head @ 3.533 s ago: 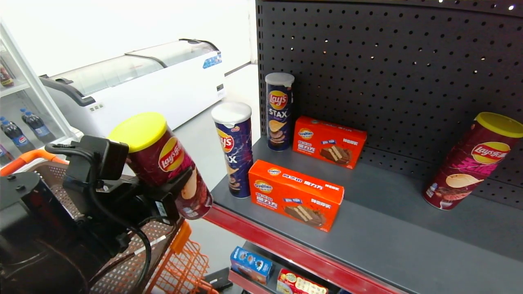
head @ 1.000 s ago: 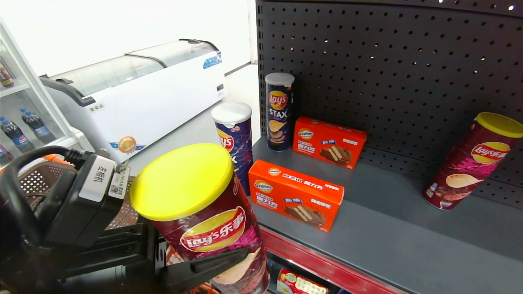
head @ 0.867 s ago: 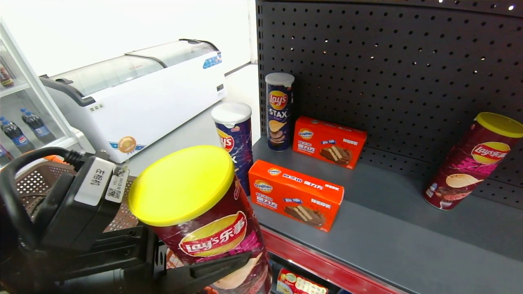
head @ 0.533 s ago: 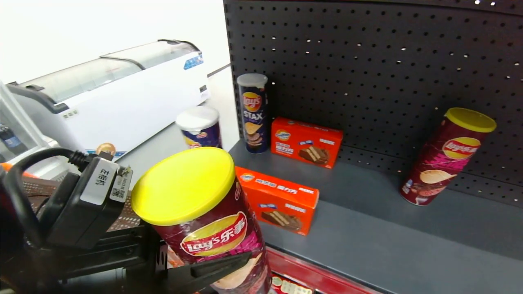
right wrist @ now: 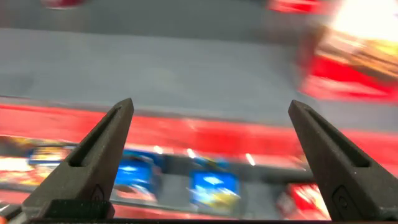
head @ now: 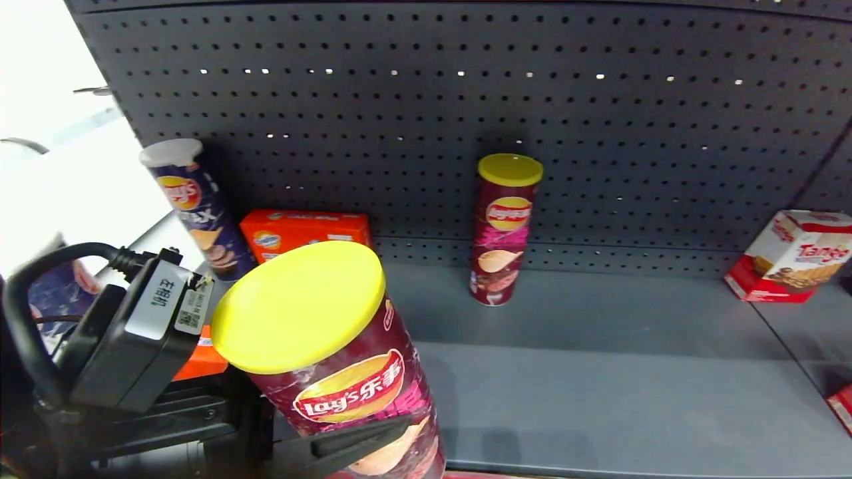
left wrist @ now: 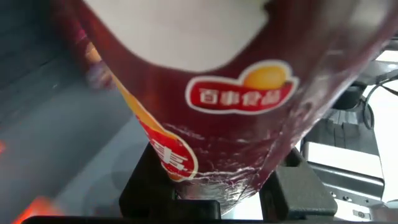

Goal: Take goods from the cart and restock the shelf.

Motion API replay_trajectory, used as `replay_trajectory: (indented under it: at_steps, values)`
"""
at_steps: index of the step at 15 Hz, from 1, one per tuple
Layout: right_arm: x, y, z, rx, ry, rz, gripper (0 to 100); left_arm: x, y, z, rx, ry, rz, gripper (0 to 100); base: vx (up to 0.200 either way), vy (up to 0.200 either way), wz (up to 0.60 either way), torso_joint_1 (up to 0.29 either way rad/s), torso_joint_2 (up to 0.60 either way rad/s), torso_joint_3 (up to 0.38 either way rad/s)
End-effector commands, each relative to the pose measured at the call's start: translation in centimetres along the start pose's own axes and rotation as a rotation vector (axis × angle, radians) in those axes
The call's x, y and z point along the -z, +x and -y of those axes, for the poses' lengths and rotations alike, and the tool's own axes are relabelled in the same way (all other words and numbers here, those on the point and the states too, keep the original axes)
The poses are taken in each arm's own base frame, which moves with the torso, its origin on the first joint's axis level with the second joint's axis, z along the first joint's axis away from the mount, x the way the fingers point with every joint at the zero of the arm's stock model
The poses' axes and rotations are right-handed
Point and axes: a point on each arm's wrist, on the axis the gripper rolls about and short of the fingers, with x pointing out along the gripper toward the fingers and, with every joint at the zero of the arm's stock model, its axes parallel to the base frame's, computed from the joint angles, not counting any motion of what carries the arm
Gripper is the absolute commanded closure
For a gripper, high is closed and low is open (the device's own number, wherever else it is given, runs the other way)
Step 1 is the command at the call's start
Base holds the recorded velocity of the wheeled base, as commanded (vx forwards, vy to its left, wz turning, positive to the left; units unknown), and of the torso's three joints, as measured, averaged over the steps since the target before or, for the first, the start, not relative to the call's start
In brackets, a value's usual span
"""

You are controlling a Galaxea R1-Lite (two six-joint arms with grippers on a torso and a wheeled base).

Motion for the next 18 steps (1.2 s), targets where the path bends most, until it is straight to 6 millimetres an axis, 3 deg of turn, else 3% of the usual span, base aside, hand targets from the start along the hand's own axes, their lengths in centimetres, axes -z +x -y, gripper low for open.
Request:
replay_trajectory:
  at_steps: [1, 18]
  values:
    - [0.0, 0.0, 0.0, -0.001, 0.001, 0.0, 0, 0.13, -0.03, -0.06, -0.004, -0.002, -0.004, 100, 0.0, 0.0, 0.0, 0.0, 0.0, 0.0]
    - [0.0, 0.01, 0.0, -0.003, -0.008, -0.001, 0, 0.42, -0.36, -0.64, -0.041, -0.014, -0.013, 100, 0.0, 0.0, 0.0, 0.0, 0.0, 0.0]
